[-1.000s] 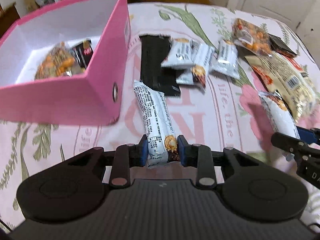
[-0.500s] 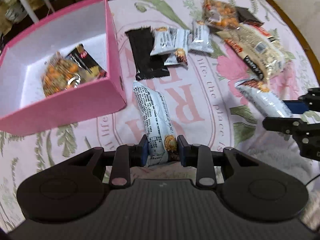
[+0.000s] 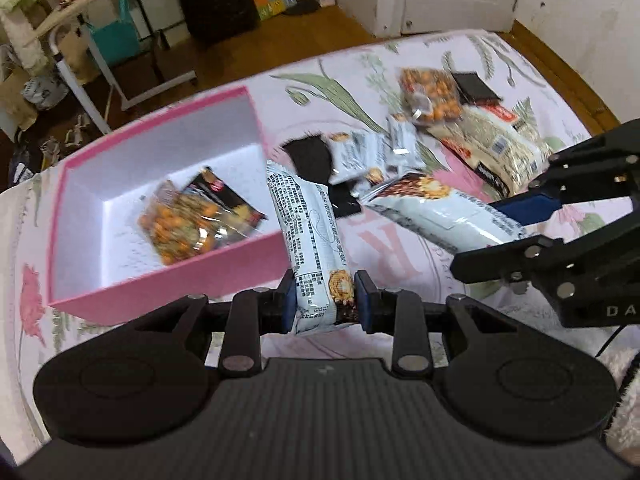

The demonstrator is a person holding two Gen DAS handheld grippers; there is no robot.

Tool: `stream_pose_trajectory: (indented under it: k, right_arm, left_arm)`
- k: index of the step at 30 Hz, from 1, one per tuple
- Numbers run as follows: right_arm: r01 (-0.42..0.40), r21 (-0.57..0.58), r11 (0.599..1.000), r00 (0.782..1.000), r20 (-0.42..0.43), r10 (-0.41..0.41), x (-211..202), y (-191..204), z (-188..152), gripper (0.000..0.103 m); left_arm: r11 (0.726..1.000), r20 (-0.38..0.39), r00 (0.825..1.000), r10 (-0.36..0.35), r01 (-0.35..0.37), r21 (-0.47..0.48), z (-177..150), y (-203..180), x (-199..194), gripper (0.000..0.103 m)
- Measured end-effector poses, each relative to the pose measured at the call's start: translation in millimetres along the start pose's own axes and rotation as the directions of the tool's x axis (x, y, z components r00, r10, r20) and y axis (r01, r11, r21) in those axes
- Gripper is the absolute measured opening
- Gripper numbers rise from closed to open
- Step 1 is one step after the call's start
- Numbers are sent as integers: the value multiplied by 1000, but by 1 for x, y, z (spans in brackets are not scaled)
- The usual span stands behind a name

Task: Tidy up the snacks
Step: 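Carry both white wafer bars into the pink box and open both grippers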

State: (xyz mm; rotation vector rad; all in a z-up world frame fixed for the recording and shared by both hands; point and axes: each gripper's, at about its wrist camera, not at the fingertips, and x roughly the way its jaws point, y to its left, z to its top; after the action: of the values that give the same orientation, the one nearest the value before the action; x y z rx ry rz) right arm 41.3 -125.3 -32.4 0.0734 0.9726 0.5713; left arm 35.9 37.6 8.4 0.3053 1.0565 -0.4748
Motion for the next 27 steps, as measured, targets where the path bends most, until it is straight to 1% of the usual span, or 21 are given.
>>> stream_pose_trajectory:
  k: [3, 6, 9, 12, 16, 18, 20, 22, 24, 26, 27]
  right_arm:
    - [-11, -37, 999, 1000, 15, 12, 9, 9, 20, 33]
    - [-2, -83, 997, 999, 46, 6, 25, 15, 42, 33]
    - [12, -123, 992, 997, 81, -2, 51, 19, 65, 33]
    - [31, -150, 988, 996, 83, -19, 81, 21, 86, 33]
    - [57, -182, 982, 997, 65, -46, 116, 19, 104, 33]
    - [67, -197, 978, 997, 60, -56, 129, 16, 110, 33]
    - [71, -213, 974, 997, 42, -64, 143, 12, 117, 33]
    - [83, -248, 965, 996, 32, -77, 154, 12, 121, 33]
    - [107, -294, 950, 994, 43, -98, 163, 13, 123, 33]
    - [132, -326, 936, 991, 76, -114, 174, 12, 123, 33]
    - [139, -320, 937, 990, 63, -126, 180, 10, 123, 33]
  left_arm:
    - [999, 19, 1000, 15, -14, -46, 3, 24, -11, 29]
    - [992, 27, 997, 79, -76, -100, 9, 53, -14, 29]
    - [979, 14, 994, 111, -107, -172, 17, 86, -7, 29]
    - [963, -21, 989, 146, -147, -225, 26, 116, 7, 29]
    - [950, -99, 989, 112, -136, -282, 40, 150, 27, 29]
    - [948, -138, 987, 84, -121, -295, 48, 164, 36, 29]
    - [942, -192, 979, 70, -129, -311, 54, 174, 47, 29]
    - [936, -217, 975, 50, -122, -330, 56, 180, 59, 29]
    - [929, -234, 971, 51, -132, -346, 56, 186, 74, 29]
    - [923, -235, 969, 70, -152, -354, 54, 192, 92, 29]
    - [919, -232, 969, 86, -167, -357, 52, 195, 100, 29]
